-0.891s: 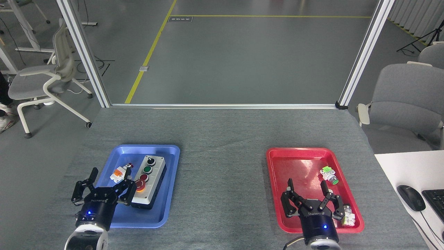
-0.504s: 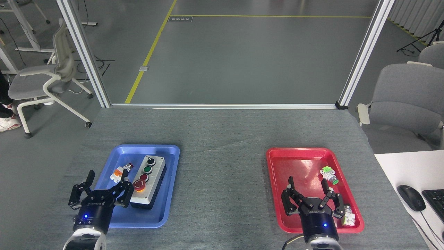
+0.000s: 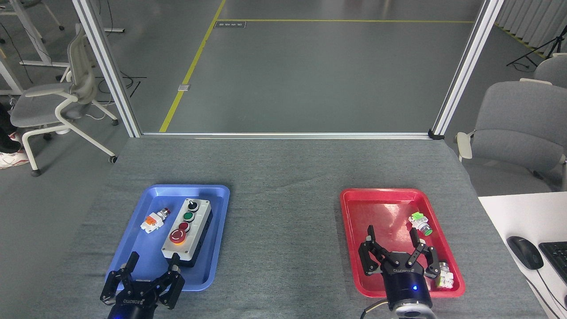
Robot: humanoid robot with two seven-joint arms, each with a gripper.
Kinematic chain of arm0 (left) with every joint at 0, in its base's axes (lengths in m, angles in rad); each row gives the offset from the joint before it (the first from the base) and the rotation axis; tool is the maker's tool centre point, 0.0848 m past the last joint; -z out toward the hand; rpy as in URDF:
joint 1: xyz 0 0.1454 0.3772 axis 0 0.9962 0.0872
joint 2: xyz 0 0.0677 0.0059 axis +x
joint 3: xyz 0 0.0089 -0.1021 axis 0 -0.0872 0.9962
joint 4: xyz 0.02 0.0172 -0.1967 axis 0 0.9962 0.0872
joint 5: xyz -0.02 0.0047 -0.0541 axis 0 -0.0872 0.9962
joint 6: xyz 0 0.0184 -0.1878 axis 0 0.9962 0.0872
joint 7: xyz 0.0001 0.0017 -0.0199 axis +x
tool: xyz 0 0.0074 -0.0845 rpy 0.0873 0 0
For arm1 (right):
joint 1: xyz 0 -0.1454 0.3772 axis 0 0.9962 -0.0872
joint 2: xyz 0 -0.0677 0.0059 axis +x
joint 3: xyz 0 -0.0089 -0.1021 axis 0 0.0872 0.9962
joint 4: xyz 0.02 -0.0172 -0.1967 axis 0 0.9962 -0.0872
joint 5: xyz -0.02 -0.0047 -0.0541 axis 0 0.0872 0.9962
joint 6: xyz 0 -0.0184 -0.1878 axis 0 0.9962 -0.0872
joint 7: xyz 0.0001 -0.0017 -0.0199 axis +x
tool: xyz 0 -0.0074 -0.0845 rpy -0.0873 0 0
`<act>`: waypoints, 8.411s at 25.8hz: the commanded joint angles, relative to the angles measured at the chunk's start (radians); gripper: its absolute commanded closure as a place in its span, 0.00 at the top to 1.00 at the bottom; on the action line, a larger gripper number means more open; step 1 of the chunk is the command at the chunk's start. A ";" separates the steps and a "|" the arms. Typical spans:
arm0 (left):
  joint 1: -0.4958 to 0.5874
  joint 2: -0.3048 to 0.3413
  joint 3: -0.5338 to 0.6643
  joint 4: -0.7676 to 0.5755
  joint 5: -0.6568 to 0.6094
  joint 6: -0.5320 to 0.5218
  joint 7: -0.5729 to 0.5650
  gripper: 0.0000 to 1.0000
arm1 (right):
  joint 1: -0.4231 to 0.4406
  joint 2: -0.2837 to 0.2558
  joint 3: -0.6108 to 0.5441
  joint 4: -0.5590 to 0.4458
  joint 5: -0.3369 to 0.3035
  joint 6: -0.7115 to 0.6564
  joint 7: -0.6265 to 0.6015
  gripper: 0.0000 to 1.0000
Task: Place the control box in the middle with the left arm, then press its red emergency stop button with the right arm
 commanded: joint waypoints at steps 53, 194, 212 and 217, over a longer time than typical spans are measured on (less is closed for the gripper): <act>-0.460 -0.052 -0.084 0.674 -0.151 0.216 -0.049 0.99 | -0.007 -0.021 -0.009 0.003 0.003 -0.006 0.006 0.98; -0.318 0.072 -0.072 0.224 0.087 0.218 -0.114 0.99 | -0.251 0.098 0.352 0.465 0.008 -0.058 0.005 0.00; -0.304 0.051 -0.081 0.246 0.150 0.204 -0.106 0.99 | -0.245 0.111 0.367 0.509 -0.001 0.042 -0.005 0.00; -0.304 0.022 -0.085 0.279 0.151 0.184 -0.092 0.99 | -0.248 0.118 0.364 0.390 -0.004 0.125 -0.051 0.00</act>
